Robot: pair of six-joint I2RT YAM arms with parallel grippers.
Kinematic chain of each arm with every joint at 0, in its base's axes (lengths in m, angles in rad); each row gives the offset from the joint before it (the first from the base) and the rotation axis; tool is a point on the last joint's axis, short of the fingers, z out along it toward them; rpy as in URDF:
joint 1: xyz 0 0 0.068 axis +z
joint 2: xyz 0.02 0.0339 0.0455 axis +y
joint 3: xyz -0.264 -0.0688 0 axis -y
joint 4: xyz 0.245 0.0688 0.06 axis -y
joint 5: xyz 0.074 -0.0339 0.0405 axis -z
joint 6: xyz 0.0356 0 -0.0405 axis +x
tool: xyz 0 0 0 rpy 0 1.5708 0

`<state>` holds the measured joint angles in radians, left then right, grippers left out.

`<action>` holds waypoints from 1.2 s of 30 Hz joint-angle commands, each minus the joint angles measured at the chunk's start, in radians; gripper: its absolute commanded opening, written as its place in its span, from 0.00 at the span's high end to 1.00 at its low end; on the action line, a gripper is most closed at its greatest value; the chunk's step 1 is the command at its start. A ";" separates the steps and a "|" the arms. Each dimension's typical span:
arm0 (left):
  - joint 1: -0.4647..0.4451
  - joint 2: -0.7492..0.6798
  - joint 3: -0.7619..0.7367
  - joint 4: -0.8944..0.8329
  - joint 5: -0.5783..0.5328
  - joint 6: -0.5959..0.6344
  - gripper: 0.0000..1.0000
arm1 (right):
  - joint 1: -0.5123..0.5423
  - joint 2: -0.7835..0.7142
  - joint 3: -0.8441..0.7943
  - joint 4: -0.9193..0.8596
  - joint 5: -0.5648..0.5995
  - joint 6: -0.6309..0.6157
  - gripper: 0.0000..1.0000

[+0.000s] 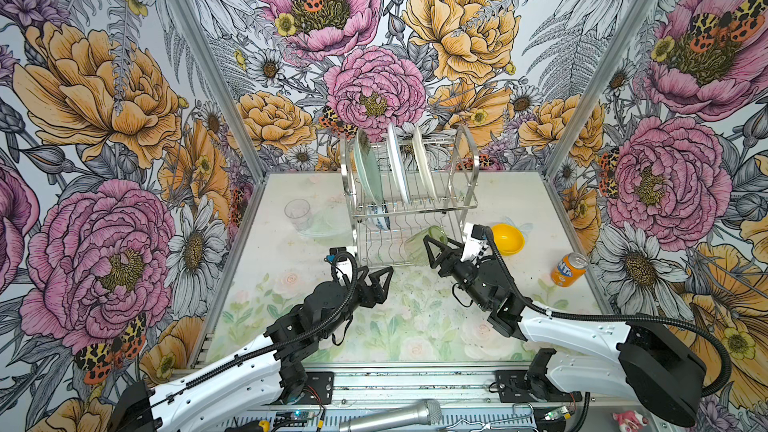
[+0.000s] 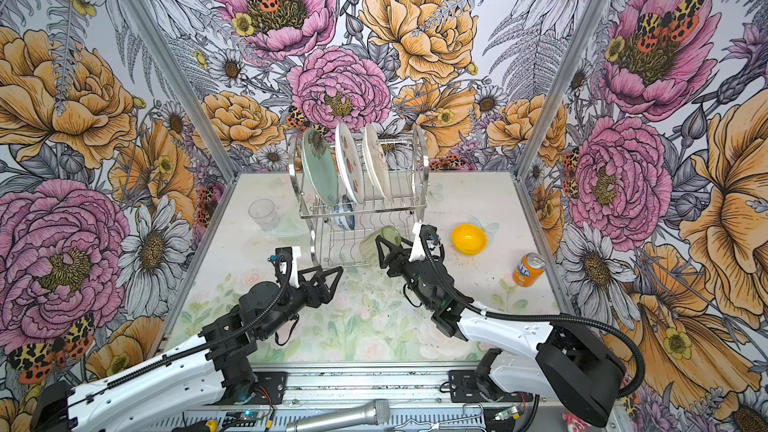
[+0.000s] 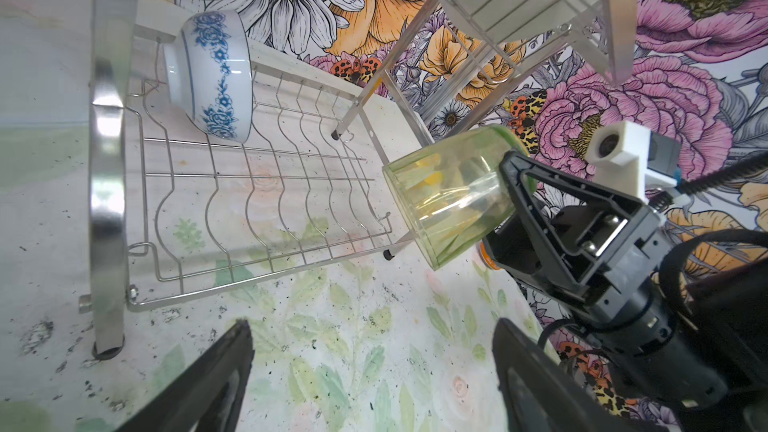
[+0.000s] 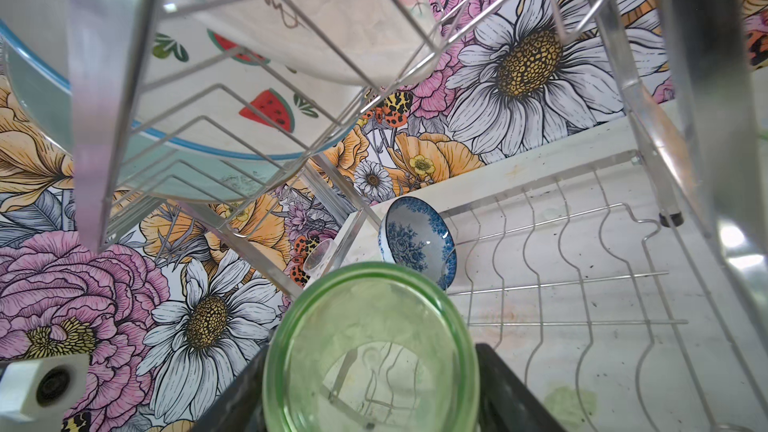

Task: Unload the mixed dishes from the dish rack
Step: 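Lift the green glass toward the left gripper while the left gripper advances, then grasp the green glass with the left gripper while the right gripper opens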

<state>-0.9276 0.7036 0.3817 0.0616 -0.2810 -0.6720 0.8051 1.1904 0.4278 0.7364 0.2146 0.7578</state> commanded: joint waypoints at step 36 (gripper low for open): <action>0.073 0.352 -0.011 0.673 0.354 -0.072 0.39 | -0.007 0.021 0.013 0.139 -0.151 0.208 0.41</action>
<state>-0.8650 1.0252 0.3569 0.6456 0.0036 -0.7330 0.8051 1.1965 0.4278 0.8055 0.0799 0.9283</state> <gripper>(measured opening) 0.625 0.701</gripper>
